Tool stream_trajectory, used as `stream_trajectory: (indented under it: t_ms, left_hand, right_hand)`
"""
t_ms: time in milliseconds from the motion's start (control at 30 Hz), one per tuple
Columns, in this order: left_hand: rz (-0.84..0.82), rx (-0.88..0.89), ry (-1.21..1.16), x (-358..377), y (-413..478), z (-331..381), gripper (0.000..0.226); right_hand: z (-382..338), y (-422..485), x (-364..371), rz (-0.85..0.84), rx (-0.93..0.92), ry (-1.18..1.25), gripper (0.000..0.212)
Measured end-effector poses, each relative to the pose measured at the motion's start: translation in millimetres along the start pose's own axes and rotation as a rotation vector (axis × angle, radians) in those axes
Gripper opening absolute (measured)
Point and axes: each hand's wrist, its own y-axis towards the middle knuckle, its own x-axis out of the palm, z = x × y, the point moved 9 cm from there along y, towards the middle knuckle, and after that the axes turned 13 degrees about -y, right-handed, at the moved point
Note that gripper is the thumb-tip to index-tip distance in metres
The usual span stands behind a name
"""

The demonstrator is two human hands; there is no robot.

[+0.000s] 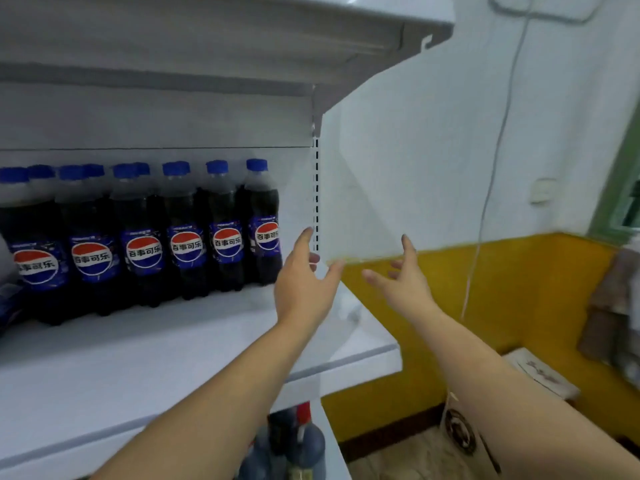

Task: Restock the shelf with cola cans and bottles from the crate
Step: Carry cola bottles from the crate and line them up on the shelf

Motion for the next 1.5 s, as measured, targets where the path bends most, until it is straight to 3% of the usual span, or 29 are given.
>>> stream_trajectory:
  t_ms: [200, 467, 633, 833, 1233, 1500]
  left_hand:
    - [-0.239, -0.035, -0.158, 154.6, -58.3, 35.7, 0.063]
    - [-0.635, -0.187, -0.355, 412.7, -235.8, 74.2, 0.063]
    - [-0.848, -0.237, -0.352, 523.1, -308.0, 84.1, 0.062]
    - [-1.013, -0.273, -0.316, 635.5, -334.6, 52.6, 0.058]
    - [-1.352, -0.282, -0.189, 880.8, -301.8, -1.9, 0.047]
    - [-1.536, -0.383, -0.059, 966.0, -351.1, -58.4, 0.045]
  right_hand:
    - [86.9, -51.5, -149.7, 0.182, 0.12, -0.028, 0.087]
    - [259.7, -162.0, -388.2, 0.485, 0.432, -0.054, 0.071]
    - [349.0, -213.9, -472.9, 0.609, 0.618, -0.063, 0.063]
    - [451.9, -221.5, -507.0, 0.665, 0.774, -0.046, 0.059]
    - [625.3, -144.2, -575.1, 0.729, 1.057, -0.062, 0.06]
    - [722.6, -179.2, -589.8, 0.763, 1.264, -0.015, 0.059]
